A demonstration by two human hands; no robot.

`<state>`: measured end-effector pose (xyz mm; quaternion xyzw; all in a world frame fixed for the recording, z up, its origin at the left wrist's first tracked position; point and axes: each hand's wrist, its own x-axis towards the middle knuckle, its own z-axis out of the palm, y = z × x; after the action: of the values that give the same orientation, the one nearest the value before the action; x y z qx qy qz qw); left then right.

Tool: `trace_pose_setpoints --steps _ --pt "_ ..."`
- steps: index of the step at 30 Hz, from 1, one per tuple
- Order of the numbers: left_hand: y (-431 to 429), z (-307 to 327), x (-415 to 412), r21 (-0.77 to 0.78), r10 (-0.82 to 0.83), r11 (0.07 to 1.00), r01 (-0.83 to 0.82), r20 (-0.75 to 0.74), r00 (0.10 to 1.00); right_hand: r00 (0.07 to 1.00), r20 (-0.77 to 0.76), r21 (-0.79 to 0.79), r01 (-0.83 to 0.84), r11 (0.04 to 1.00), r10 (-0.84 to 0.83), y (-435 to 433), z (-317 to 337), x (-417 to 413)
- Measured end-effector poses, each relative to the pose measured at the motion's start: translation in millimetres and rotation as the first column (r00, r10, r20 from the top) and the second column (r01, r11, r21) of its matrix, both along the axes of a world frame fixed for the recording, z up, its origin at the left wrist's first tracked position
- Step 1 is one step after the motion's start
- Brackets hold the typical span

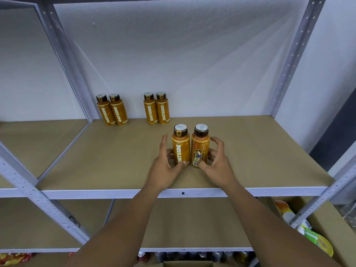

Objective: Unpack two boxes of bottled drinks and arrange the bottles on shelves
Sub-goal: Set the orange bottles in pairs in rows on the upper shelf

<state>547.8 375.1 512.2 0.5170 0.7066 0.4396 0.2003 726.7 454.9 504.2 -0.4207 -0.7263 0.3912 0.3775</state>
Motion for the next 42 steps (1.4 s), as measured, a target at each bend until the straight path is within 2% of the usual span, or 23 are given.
trace_pose_setpoints --steps 9,19,35,42 --pt "0.5 -2.4 -0.9 -0.005 0.001 1.0 -0.001 0.007 1.0 0.997 0.003 0.013 0.08 0.997 -0.08 1.8 1.3 -1.2" --pt "1.1 -2.5 -1.1 -0.017 0.014 1.0 -0.014 -0.014 1.0 1.0 0.003 -0.03 -0.01 1.0 0.01 1.0 -0.6 -0.6" --pt "0.2 -2.0 0.2 -0.028 0.027 0.999 -0.028 -0.025 0.999 0.997 0.006 -0.011 0.071 0.997 -0.071 1.5 1.9 -1.2" --pt "0.7 -0.5 1.1 -0.035 0.031 0.999 -0.032 -0.038 0.999 1.0 -0.018 -0.026 0.013 1.0 -0.014 -1.3 1.6 0.1"
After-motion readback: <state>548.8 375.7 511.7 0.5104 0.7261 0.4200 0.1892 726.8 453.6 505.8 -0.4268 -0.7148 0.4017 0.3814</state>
